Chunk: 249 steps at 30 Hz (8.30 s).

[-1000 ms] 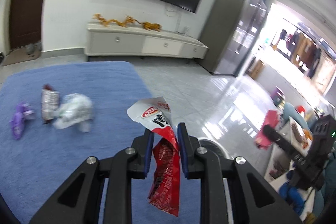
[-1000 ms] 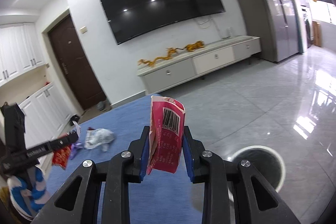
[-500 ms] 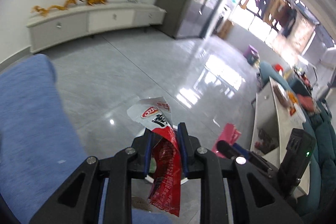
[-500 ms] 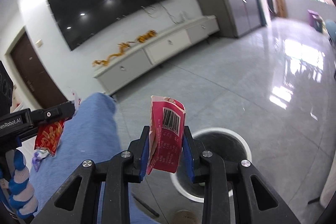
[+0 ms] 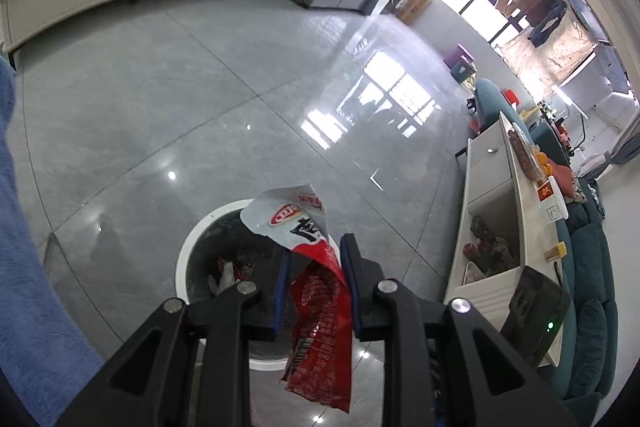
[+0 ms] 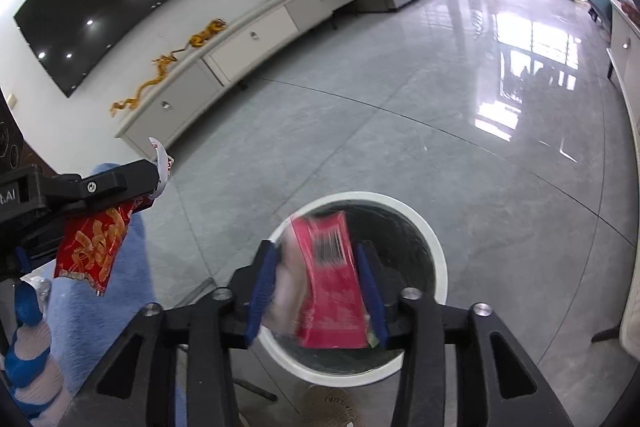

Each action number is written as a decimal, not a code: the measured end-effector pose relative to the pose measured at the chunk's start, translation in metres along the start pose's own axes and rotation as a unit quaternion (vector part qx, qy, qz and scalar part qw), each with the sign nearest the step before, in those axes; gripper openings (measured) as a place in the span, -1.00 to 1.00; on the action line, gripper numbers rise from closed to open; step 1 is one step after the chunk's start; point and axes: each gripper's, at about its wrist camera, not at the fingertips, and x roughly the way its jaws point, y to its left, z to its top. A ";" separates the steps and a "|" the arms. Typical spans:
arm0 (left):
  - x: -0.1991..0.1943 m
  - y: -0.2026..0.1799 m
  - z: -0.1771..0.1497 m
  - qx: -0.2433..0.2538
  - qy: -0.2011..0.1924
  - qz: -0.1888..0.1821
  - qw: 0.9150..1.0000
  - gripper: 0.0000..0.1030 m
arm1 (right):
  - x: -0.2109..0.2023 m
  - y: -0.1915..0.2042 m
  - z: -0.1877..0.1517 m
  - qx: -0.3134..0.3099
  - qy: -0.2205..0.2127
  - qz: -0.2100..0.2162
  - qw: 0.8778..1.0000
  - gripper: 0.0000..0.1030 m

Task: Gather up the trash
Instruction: 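Carry the red chip bag and pink box over the bin and open both tools, then move both open tools back from the bin to the rug, then grasp the purple bag with the left tool while the right tool grasps the white plastic bag, then carry the purple bag and white plastic bag over the bin and open both tools, then move both open tools back toward the brown chip bag and white tissue on the rug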

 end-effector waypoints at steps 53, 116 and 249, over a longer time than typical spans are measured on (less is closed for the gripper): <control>-0.243 -0.019 -0.092 0.030 -0.168 0.036 0.985 0.06 | -0.168 0.121 -0.006 -0.092 -0.148 0.028 0.984 0.06; -0.395 0.458 -0.242 -0.240 -0.254 0.235 0.907 -0.01 | 0.076 0.484 -0.116 -0.323 0.129 0.227 0.910 -0.22; -0.300 0.028 -0.125 0.008 -0.245 0.127 0.961 0.19 | -0.184 0.153 -0.018 -0.101 -0.179 0.063 0.977 0.21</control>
